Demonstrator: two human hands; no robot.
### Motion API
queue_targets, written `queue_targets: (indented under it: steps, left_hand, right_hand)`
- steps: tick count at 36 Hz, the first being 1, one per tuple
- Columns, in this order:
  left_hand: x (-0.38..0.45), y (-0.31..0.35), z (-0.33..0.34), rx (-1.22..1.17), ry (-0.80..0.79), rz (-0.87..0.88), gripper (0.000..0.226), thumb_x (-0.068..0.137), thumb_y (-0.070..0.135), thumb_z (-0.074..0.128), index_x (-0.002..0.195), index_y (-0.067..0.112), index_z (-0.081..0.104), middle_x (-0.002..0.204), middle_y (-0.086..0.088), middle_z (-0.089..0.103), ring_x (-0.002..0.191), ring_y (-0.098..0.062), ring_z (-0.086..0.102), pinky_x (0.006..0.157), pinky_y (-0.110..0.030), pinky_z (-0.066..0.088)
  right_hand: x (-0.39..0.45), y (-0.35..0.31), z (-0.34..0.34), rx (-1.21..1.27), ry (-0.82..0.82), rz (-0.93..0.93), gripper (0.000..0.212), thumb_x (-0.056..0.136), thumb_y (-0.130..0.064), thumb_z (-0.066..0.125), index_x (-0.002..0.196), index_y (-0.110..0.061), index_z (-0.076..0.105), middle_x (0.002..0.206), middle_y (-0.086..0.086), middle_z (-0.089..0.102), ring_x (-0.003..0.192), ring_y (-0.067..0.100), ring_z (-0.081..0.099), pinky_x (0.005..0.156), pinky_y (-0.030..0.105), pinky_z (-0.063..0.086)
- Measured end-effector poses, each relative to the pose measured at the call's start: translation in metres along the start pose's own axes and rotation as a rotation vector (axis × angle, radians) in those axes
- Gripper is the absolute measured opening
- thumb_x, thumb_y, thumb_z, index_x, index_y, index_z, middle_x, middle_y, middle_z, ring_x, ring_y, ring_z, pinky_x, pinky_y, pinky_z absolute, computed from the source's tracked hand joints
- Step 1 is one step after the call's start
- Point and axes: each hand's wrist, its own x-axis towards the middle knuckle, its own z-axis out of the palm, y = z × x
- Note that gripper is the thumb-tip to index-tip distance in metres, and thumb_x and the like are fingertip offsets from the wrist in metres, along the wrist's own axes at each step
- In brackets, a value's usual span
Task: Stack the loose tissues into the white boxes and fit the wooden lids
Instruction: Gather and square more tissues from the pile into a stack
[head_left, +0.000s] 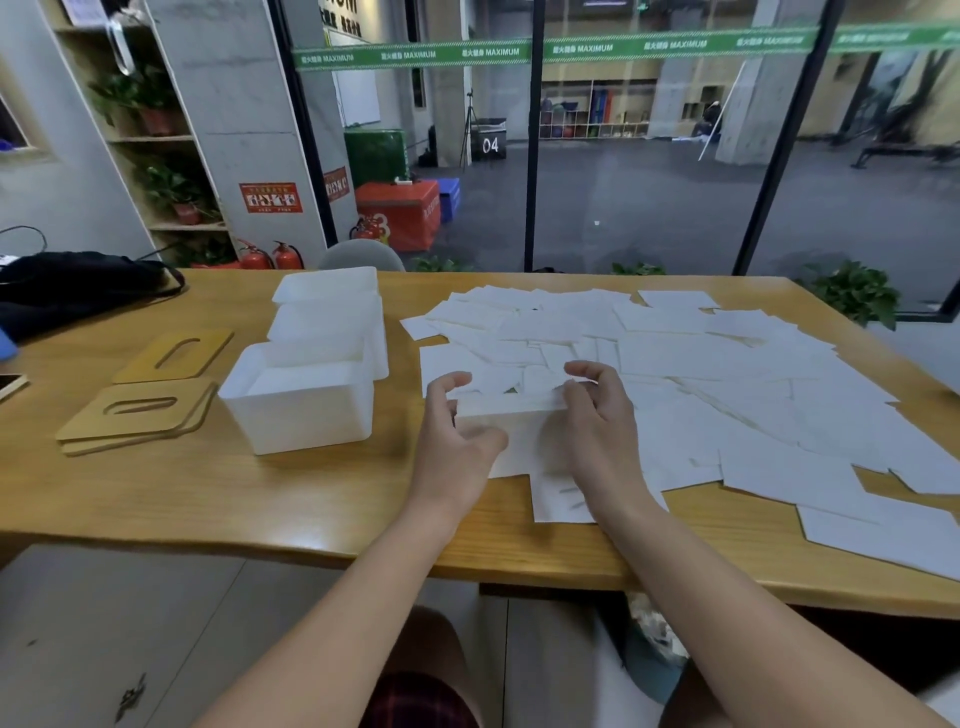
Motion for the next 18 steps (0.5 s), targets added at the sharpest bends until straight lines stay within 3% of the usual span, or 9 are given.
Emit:
queue_targets:
  steps: [2, 4, 6, 10, 13, 16, 18]
  left_hand:
    - [-0.001, 0.001, 0.0, 0.014, -0.004, -0.001, 0.061, 0.076, 0.026, 0.073, 0.124, 0.058, 0.053, 0.136, 0.015, 0.051, 0.122, 0.01, 0.048, 0.09, -0.027, 0.046]
    - [-0.001, 0.001, 0.0, -0.007, 0.003, 0.0, 0.051, 0.076, 0.023, 0.072, 0.114, 0.052, 0.056, 0.126, 0.005, 0.06, 0.11, -0.013, 0.06, 0.084, -0.032, 0.052]
    - [-0.001, 0.002, 0.0, -0.003, 0.005, 0.015, 0.044, 0.077, 0.022, 0.072, 0.109, 0.048, 0.057, 0.117, 0.0, 0.063, 0.098, -0.019, 0.06, 0.079, -0.033, 0.052]
    - [-0.007, 0.004, -0.001, 0.056, 0.023, 0.091, 0.054, 0.077, 0.021, 0.072, 0.121, 0.048, 0.055, 0.119, 0.02, 0.061, 0.112, -0.007, 0.063, 0.085, -0.024, 0.055]
    - [-0.009, 0.003, -0.005, 0.039, 0.014, 0.097, 0.064, 0.082, 0.015, 0.072, 0.129, 0.054, 0.053, 0.127, 0.011, 0.06, 0.109, -0.013, 0.066, 0.084, -0.026, 0.056]
    - [-0.012, 0.006, -0.006, 0.044, 0.004, 0.141, 0.07, 0.083, 0.011, 0.071, 0.132, 0.056, 0.051, 0.129, 0.014, 0.059, 0.107, 0.002, 0.065, 0.079, -0.012, 0.054]
    - [-0.012, 0.009, -0.008, 0.039, 0.021, 0.16, 0.071, 0.082, 0.012, 0.071, 0.135, 0.055, 0.051, 0.128, 0.015, 0.06, 0.111, 0.004, 0.063, 0.081, -0.012, 0.055]
  right_hand:
    - [-0.002, -0.002, 0.002, 0.002, -0.004, 0.025, 0.027, 0.103, -0.029, 0.048, 0.121, -0.042, 0.063, 0.111, -0.011, 0.068, 0.086, -0.01, 0.059, 0.076, 0.028, 0.043]
    - [-0.003, -0.004, 0.004, -0.001, 0.018, 0.023, 0.03, 0.104, -0.024, 0.045, 0.121, -0.039, 0.064, 0.116, -0.018, 0.067, 0.095, -0.014, 0.057, 0.079, 0.027, 0.043]
    - [-0.004, -0.005, 0.004, -0.001, 0.048, 0.015, 0.033, 0.105, -0.02, 0.042, 0.121, -0.037, 0.065, 0.117, -0.022, 0.066, 0.099, -0.015, 0.057, 0.081, 0.025, 0.043]
    - [-0.007, -0.003, 0.006, 0.001, 0.015, -0.015, 0.025, 0.109, -0.029, 0.046, 0.119, -0.04, 0.066, 0.114, -0.019, 0.07, 0.101, -0.01, 0.061, 0.082, 0.024, 0.044]
    - [-0.009, -0.003, 0.006, 0.011, -0.006, -0.051, 0.016, 0.106, -0.045, 0.059, 0.119, -0.04, 0.066, 0.113, -0.02, 0.071, 0.103, -0.008, 0.062, 0.084, 0.022, 0.045]
    - [-0.012, -0.003, 0.009, -0.022, -0.024, -0.075, 0.018, 0.104, -0.042, 0.065, 0.122, -0.037, 0.066, 0.117, -0.025, 0.068, 0.109, -0.015, 0.057, 0.088, 0.022, 0.043]
    - [-0.013, -0.005, 0.01, -0.018, -0.03, -0.092, 0.017, 0.105, -0.041, 0.063, 0.121, -0.038, 0.067, 0.115, -0.028, 0.068, 0.108, -0.012, 0.059, 0.085, 0.021, 0.044]
